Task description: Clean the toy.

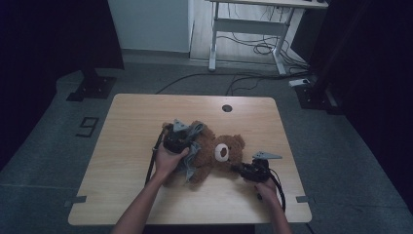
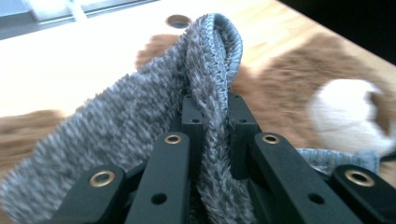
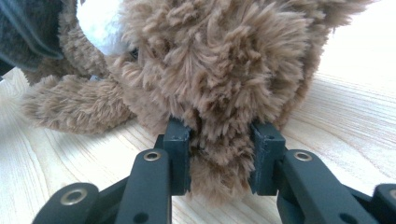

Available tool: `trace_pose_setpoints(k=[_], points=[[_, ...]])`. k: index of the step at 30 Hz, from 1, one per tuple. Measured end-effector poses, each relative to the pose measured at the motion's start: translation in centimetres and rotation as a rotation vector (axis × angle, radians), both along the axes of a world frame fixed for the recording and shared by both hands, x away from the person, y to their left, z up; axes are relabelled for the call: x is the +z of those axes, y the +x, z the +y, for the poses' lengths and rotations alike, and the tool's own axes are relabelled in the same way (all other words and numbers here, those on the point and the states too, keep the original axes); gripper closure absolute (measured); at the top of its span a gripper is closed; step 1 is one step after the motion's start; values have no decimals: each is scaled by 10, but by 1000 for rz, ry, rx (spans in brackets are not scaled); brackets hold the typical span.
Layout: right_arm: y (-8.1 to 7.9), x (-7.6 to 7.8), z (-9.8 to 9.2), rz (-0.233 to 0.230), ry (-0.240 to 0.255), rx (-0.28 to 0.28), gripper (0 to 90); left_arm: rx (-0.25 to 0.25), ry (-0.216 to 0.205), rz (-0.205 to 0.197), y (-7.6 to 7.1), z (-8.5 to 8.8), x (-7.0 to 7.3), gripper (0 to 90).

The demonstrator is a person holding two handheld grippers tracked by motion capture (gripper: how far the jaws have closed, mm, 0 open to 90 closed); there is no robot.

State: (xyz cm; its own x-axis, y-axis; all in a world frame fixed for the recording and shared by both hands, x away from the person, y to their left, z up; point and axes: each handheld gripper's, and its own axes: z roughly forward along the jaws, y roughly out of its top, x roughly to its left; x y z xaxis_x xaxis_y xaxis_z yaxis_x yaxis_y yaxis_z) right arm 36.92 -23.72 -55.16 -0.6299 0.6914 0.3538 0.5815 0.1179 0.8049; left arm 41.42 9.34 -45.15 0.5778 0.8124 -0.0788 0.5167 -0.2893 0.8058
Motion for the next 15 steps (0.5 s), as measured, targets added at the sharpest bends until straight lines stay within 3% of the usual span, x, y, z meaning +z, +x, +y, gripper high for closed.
trace_pose_setpoints(k=[4,8,11,12,13,15], points=[[0,0,0,3,2,0,657,41,7,37,10,20,-3,805],[0,0,0,4,3,0,657,77,35,44,12,34,-8,805],[0,0,0,3,3,1,657,108,35,59,12,49,-18,806],[0,0,0,3,3,1,657,119,12,76,11,58,-24,806],[0,0,0,3,3,1,657,119,12,76,11,58,-24,806],[0,0,0,3,1,1,658,118,-32,77,7,66,-22,807]])
